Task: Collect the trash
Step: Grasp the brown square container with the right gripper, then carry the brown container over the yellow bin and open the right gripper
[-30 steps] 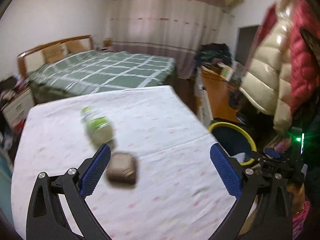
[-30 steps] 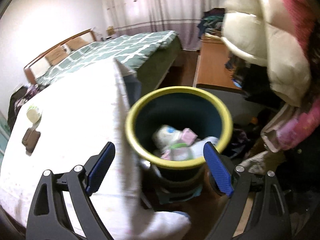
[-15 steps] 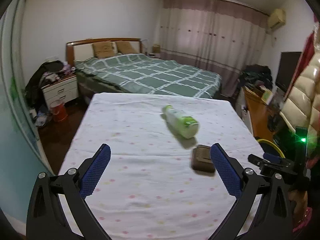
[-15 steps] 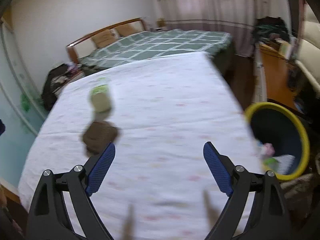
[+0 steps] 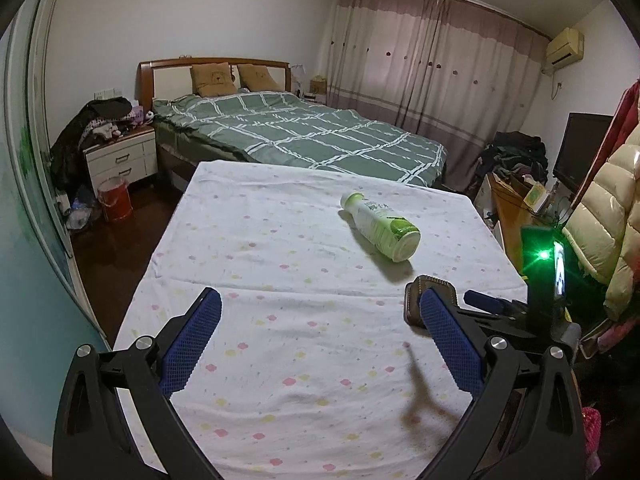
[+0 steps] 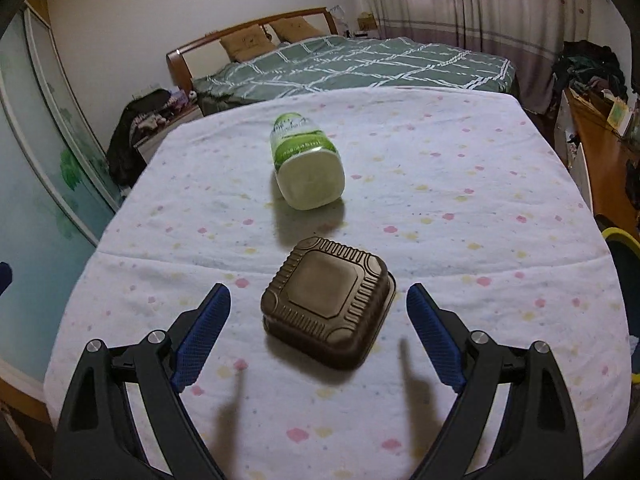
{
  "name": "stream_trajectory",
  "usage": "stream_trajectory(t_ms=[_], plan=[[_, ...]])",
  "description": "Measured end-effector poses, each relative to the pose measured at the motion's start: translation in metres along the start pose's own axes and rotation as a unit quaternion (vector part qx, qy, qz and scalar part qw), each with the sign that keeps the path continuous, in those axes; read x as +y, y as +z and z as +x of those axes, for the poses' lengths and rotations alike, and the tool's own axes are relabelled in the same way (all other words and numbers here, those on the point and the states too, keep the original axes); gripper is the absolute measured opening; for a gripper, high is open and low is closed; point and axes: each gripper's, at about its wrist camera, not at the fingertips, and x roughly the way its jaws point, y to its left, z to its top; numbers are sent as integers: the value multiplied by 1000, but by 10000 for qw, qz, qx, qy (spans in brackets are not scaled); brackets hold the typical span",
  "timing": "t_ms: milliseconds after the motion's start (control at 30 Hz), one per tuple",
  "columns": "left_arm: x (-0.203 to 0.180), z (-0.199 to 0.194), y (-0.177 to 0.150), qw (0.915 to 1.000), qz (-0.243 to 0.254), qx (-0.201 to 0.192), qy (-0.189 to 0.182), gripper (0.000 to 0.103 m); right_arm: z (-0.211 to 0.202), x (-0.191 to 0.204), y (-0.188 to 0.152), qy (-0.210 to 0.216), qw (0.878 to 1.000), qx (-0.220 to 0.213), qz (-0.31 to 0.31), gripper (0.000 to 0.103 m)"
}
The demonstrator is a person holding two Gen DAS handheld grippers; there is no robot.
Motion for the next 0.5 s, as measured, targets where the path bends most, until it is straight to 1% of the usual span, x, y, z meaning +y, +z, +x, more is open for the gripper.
stream_trajectory(t_ms=[100, 200, 233, 267, 333, 500], plan=[[1, 3, -2, 10000, -44, 39, -24, 98, 6, 1, 1, -70, 10000, 33, -43, 85], [0, 5, -4, 9999, -54, 68, -60, 98, 15, 2, 2, -100, 9997, 182, -109, 85], [-1, 5, -5, 9999, -63, 78, -71, 98, 18, 2, 3, -88, 9997, 208, -117, 84], [-1, 6, -6, 9999, -67, 87, -79, 98, 20, 3, 3, -100, 9995, 244, -143, 77], [-3, 8, -6, 9999, -66, 107, -93, 98, 23, 3, 0, -127, 9992, 346, -183, 70], [-9, 14, -9, 9997, -44, 172, -141, 98, 19, 2, -3, -129, 9991, 333, -211, 68]])
